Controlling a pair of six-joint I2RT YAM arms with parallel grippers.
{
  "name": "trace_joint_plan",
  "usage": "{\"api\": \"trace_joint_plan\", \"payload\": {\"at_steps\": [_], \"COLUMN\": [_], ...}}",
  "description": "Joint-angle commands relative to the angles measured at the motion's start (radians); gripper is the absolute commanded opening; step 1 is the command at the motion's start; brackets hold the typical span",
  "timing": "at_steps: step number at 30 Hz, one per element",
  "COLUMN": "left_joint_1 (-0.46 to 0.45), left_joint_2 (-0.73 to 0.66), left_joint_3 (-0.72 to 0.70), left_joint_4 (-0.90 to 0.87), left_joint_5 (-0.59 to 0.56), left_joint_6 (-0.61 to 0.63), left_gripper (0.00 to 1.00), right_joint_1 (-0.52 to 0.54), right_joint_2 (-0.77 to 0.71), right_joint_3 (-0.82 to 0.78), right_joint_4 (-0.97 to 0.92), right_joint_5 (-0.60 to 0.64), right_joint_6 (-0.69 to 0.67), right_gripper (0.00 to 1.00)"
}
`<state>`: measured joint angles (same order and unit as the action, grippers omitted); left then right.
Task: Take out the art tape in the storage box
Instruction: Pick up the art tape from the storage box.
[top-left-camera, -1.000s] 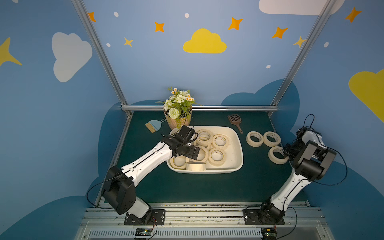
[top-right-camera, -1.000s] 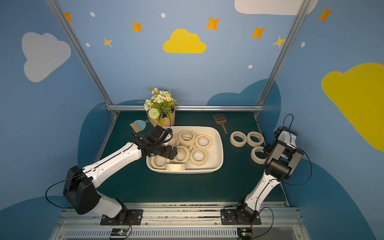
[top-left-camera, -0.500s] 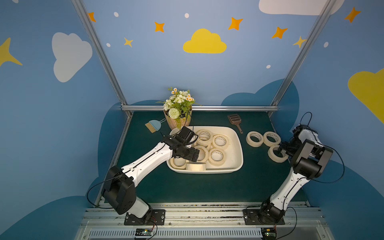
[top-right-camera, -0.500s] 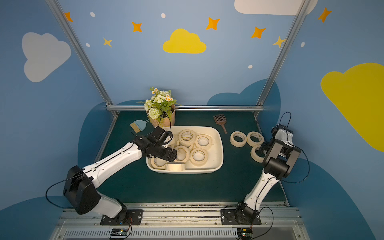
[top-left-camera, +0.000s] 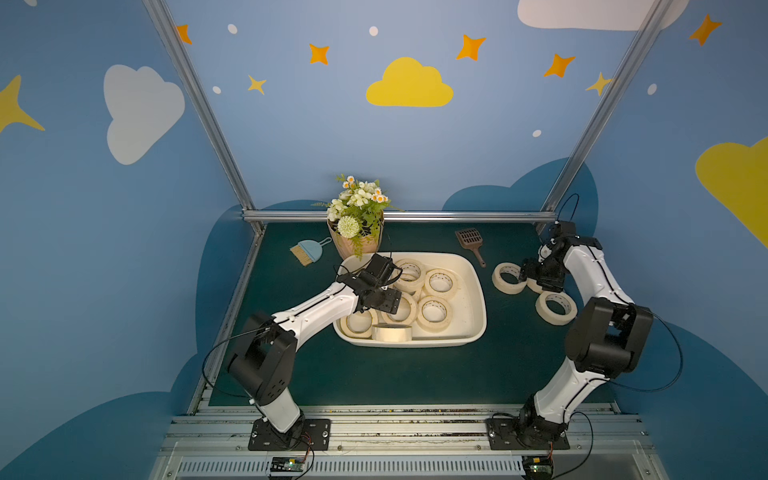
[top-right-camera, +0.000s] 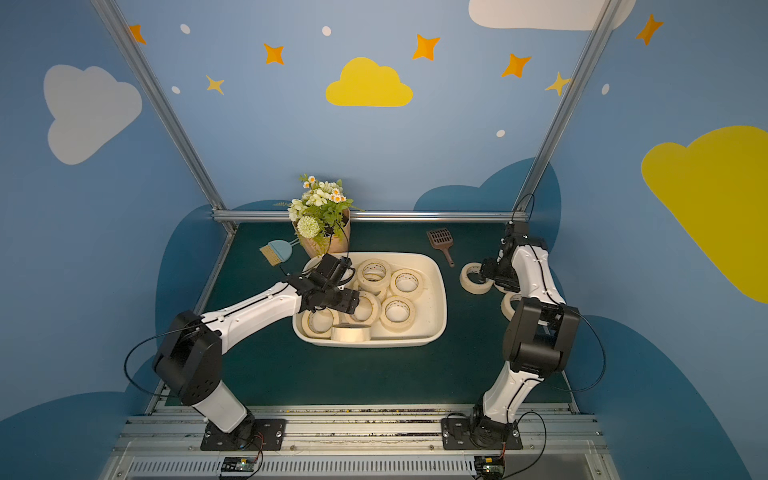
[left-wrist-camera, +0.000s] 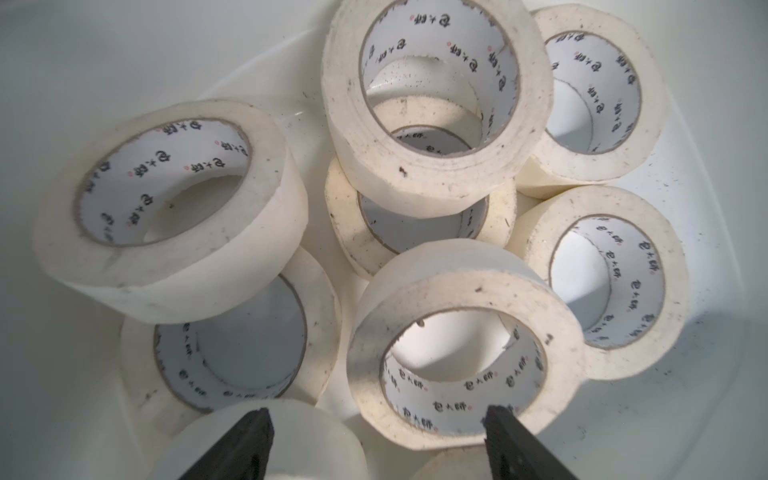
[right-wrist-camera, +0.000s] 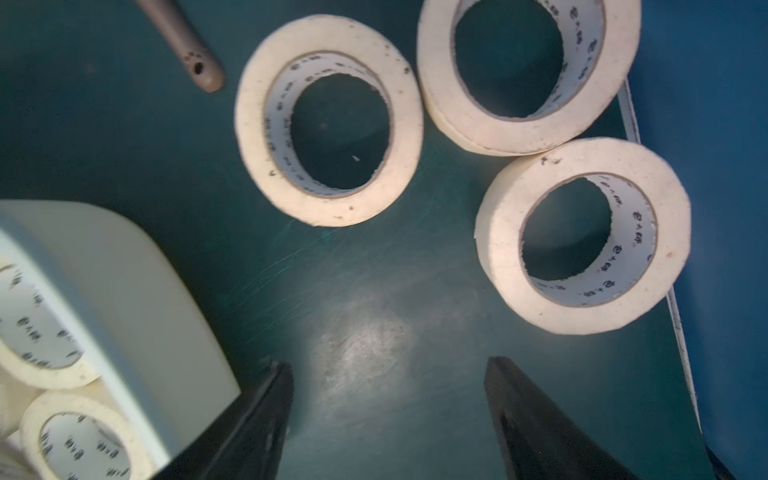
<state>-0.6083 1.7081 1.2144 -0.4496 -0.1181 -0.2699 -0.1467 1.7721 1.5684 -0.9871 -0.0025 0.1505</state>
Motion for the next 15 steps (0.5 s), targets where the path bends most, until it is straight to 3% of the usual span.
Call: {"api": "trace_joint_plan", "payload": {"at_steps": [1,7,15], "left_joint_1": [0.019,0.042,0.034], "left_joint_2": [0.059,0.126,0.142], "left_joint_3": [-0.004,-0.015,0.014], "left_joint_4": [0.103,0.176,0.177], "left_joint_5": [0.039,0.074,0.106], "left_joint_6": [0.039,0.062,0.066], "left_gripper": [0.81,0.73,0.34], "right_joint_1": [0.051,0.118,0.246], "right_joint_2": [-0.072,-0.143,-0.185], "right_joint_3": [-0.010,-0.008,-0.014], "right_joint_4": [-0.045,-0.082,-0.152], "right_joint_5": [-0.056,-0.105,-0.094], "right_joint_6": [-0.010,-0.018,-0.015], "right_gripper": [0.78,0.78,0.78]}}
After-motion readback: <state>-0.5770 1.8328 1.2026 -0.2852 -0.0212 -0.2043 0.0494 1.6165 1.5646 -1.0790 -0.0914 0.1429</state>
